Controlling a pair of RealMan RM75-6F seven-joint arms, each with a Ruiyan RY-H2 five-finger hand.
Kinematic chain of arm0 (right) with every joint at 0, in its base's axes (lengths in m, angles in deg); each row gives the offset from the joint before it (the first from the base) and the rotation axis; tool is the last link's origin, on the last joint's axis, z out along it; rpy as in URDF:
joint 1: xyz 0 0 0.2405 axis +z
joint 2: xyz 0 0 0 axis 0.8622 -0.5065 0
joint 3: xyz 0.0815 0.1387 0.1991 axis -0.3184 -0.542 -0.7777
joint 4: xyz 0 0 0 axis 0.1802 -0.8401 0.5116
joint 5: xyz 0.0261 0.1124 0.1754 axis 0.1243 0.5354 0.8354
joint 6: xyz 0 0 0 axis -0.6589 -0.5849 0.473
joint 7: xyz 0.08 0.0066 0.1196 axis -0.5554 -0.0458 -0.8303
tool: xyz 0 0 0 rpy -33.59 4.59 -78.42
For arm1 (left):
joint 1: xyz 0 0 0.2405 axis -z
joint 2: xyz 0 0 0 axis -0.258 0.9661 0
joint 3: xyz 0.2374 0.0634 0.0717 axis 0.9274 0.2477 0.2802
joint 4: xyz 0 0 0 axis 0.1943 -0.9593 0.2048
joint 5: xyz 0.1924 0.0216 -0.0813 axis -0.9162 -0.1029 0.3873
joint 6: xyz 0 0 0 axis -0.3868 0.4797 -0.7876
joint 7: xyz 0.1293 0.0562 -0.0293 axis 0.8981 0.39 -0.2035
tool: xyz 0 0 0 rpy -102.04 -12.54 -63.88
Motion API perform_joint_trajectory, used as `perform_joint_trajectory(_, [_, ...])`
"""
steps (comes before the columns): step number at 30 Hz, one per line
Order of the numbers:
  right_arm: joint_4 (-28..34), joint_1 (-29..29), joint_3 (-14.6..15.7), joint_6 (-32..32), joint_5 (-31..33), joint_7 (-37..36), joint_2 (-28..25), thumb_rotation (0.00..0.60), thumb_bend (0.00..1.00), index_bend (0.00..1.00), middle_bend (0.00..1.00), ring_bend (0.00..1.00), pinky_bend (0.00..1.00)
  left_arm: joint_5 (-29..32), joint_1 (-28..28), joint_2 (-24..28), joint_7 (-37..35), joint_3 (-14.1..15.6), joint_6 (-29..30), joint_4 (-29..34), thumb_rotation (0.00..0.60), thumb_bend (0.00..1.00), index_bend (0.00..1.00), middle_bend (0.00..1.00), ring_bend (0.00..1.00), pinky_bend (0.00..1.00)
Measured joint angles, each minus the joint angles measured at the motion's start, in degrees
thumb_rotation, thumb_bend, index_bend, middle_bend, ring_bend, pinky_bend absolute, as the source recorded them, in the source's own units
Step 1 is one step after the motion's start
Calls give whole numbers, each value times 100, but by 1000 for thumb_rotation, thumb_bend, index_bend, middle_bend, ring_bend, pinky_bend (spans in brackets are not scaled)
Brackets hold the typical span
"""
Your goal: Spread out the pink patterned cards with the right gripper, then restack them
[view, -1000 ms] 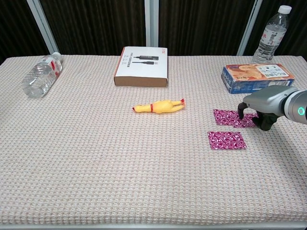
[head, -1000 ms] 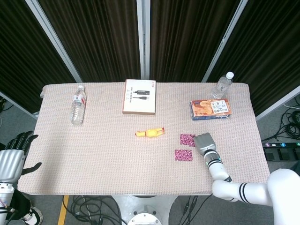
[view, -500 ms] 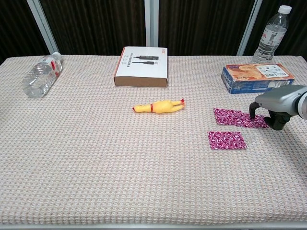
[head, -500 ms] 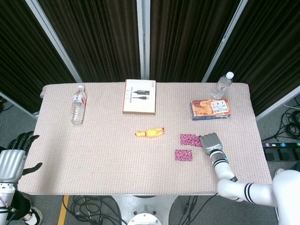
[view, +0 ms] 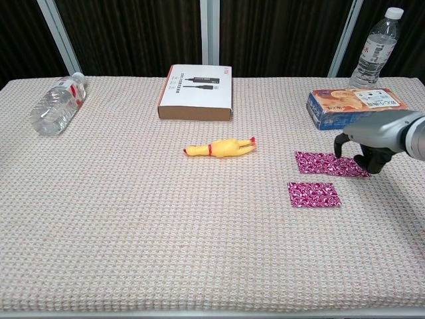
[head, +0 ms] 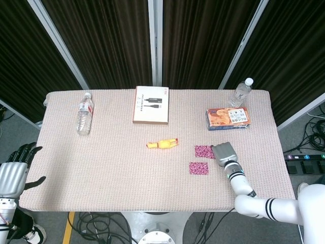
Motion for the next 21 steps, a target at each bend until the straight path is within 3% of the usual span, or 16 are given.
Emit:
perform_joint_trajectory(12, [-37,217,-40,-131,333,388,407,600,616,236,1000,839,796,-4,-21,46,-76,-14,46,9,600,0,227,219,134,241])
perform_joint_trajectory(21, [-99,160,58,-158,448,404,345,600,616,275,1000,839,796,0,-12,28,-52,-5,16,5,600,0,227,219,134,241])
